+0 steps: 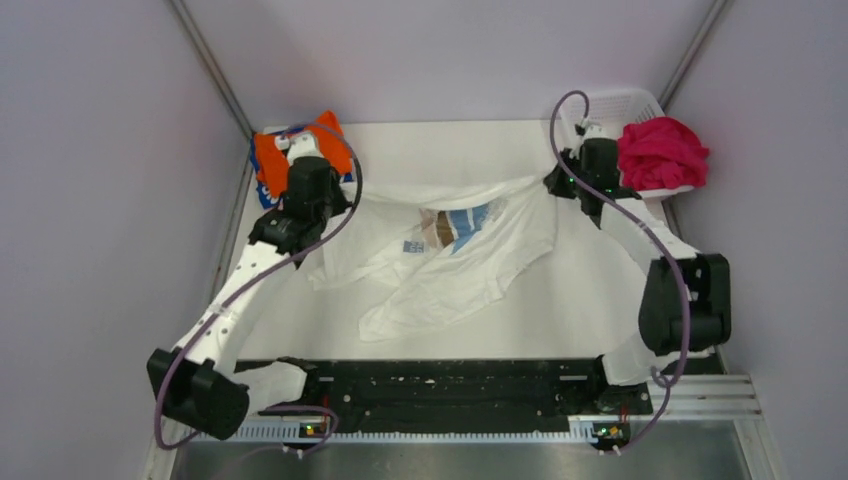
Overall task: Fold and stack the t-shirts
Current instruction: Flatten out the tshirt
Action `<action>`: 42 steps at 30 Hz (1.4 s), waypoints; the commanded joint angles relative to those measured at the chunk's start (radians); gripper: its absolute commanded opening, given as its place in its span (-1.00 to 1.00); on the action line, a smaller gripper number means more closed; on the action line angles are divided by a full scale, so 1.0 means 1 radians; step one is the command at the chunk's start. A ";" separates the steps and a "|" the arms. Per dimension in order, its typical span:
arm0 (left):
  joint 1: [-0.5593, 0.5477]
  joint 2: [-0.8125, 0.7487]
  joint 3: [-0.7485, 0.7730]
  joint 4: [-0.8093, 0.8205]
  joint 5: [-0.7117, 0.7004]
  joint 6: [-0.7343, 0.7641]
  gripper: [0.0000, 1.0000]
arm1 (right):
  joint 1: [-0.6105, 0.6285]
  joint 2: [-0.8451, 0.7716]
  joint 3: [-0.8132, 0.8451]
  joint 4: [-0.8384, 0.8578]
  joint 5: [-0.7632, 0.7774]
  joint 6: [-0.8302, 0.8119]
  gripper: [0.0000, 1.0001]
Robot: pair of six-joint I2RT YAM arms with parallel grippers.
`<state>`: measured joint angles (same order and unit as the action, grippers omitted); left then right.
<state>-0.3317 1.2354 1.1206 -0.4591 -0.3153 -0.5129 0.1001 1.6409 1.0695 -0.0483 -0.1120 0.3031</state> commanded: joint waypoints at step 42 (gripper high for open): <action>0.083 0.124 0.137 0.139 -0.307 0.032 -0.63 | 0.007 -0.245 0.240 0.031 0.002 -0.251 -1.00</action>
<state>-0.3073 1.0691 1.2854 -0.2886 -0.5232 -0.3733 0.1040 1.1873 1.3933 -0.1787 -0.1585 0.0666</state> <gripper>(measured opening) 0.053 0.015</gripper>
